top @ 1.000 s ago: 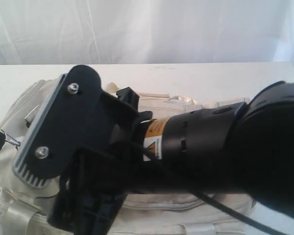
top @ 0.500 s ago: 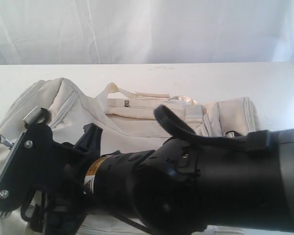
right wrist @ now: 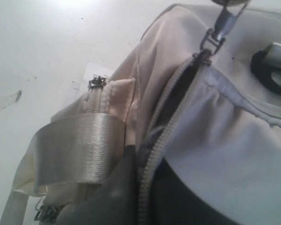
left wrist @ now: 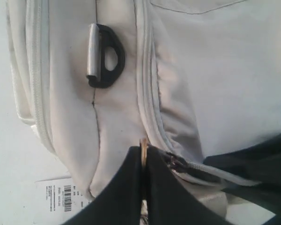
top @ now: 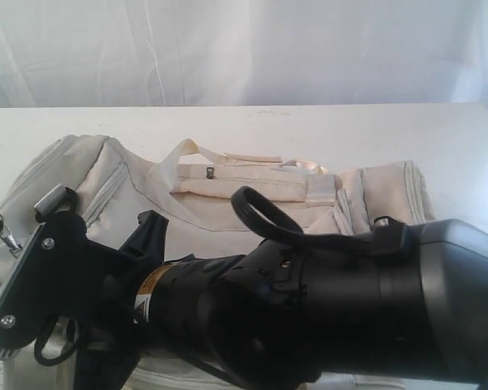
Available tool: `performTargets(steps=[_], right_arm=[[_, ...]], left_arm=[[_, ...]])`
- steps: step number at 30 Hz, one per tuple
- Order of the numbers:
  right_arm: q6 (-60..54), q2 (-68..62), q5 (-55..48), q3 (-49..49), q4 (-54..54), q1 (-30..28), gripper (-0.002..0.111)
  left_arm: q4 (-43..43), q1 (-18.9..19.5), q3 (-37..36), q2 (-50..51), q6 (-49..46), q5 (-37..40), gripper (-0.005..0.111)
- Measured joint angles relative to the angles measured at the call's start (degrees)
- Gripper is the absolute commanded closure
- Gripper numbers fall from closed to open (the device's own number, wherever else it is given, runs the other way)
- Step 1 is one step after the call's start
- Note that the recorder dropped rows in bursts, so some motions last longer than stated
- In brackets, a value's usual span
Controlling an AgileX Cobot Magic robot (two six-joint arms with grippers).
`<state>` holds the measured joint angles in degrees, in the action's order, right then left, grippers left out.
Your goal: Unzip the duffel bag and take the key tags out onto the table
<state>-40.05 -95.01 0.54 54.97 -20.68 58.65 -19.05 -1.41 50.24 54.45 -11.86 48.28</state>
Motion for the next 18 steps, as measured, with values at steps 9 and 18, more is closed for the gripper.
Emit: performTargets(steps=[9, 18], right_arm=[[1.4, 0.0, -1.3, 0.2, -0.1, 0.0, 0.108], [1.5, 0.0, -1.5, 0.2, -0.2, 0.0, 0.108]], left_arm=[[-0.5, 0.0, 0.0, 7.2, -1.8, -5.5, 0.107], [-1.2, -0.1, 0.0, 8.7, -2.9, -9.5, 0.107]])
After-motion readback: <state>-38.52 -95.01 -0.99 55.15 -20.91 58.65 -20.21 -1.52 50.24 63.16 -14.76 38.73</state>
